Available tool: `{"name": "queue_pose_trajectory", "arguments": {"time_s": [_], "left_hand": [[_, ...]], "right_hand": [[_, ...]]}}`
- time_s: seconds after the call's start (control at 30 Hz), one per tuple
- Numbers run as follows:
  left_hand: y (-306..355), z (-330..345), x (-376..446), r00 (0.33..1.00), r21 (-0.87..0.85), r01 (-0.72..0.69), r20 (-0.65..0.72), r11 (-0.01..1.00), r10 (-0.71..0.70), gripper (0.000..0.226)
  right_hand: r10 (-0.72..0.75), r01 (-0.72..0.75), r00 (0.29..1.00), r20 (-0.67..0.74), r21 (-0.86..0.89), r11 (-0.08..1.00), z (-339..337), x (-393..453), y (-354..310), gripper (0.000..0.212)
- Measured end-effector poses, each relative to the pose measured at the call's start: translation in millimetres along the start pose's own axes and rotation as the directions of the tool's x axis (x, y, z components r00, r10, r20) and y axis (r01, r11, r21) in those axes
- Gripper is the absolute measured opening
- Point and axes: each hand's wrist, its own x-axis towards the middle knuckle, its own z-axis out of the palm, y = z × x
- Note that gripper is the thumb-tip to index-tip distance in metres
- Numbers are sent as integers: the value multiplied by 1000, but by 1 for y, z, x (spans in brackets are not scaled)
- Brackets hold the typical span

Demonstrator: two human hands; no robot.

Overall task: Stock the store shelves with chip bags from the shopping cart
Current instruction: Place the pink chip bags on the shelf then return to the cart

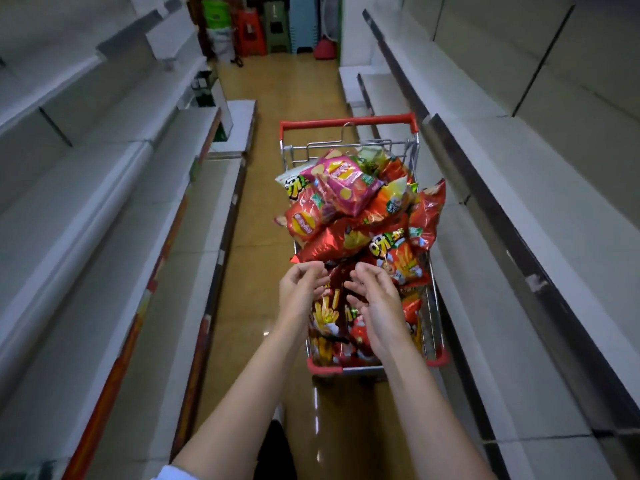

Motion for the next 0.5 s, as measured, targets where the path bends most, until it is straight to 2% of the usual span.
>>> {"name": "queue_pose_trajectory", "arguments": {"time_s": [0.17,0.33,0.5], "left_hand": [[28,-12,98,989,24,24,143,999,-27,6],[65,-39,185,981,83,0,192,997,-16,10],[78,-50,230,974,140,1,223,990,-33,10]], "right_hand": [[-53,53,993,-109,-1,999,57,67,-7,11],[-56,57,987,-149,6,998,128,140,-18,8],[-68,67,982,-175,-15,998,160,180,-15,9]]}}
